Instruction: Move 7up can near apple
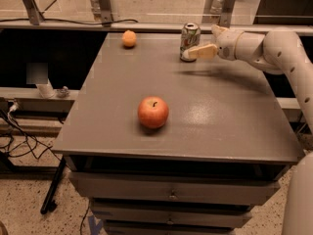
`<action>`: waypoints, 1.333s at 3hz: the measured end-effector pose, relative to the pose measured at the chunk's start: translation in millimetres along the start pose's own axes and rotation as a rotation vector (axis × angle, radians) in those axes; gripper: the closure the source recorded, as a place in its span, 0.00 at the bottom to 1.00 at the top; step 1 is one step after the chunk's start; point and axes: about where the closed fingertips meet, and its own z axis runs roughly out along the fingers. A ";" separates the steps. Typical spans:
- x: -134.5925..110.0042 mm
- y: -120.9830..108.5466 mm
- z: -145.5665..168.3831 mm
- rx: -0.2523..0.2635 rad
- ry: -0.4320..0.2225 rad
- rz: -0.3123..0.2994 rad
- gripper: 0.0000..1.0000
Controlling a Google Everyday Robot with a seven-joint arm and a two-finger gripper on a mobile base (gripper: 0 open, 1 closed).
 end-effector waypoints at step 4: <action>-4.8 11.4 15.2 -0.072 0.007 0.040 0.87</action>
Offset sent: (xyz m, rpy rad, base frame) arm 0.0231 0.0202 -0.0100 0.0088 0.0567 0.0437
